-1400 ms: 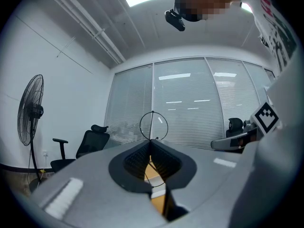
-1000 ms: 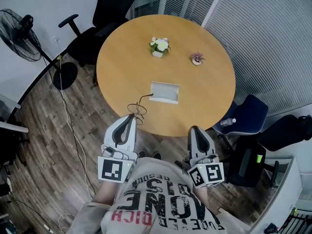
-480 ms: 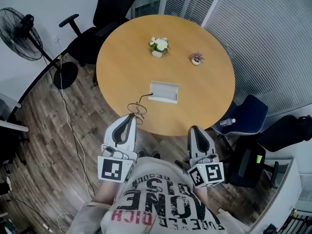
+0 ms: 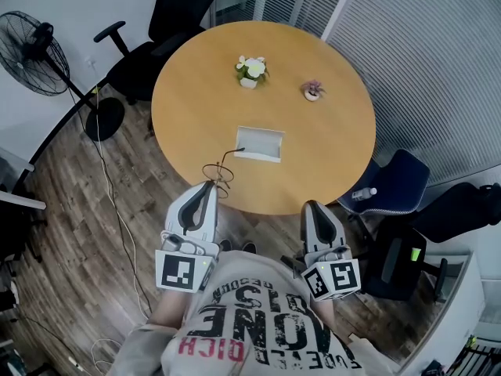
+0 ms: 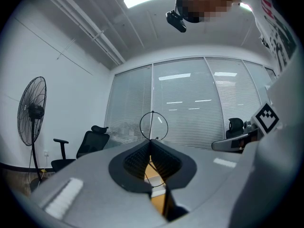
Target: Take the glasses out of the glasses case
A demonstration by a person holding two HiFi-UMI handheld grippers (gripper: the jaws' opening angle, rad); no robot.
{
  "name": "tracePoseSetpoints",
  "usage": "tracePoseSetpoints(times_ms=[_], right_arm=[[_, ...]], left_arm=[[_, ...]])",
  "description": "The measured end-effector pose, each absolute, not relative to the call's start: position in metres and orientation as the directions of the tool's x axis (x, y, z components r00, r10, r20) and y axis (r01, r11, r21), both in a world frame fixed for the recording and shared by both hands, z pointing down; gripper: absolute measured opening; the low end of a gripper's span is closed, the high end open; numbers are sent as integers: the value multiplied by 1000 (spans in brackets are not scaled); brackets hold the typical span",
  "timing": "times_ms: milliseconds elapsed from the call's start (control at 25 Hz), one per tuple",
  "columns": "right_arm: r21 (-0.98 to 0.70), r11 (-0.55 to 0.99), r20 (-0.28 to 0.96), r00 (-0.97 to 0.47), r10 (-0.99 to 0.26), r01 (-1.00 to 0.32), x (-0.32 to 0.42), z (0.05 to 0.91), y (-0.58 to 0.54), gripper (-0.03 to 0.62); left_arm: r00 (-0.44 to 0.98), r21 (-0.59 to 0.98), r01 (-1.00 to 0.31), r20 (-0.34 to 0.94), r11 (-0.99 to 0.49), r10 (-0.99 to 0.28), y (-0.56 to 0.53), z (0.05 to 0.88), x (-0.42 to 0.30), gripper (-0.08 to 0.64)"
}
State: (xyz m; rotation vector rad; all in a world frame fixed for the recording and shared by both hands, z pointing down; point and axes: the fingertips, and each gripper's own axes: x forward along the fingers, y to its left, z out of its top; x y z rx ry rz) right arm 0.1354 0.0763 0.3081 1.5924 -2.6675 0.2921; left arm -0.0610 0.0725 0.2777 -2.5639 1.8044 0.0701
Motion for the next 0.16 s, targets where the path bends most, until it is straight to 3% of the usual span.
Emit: tracePoseSetpoints(times_ms=[160], right_arm=[[-147, 468, 113, -485, -867, -871, 143, 307, 78, 29]], left_arm=[[333, 16, -943, -50, -334, -942, 75, 276, -53, 18]])
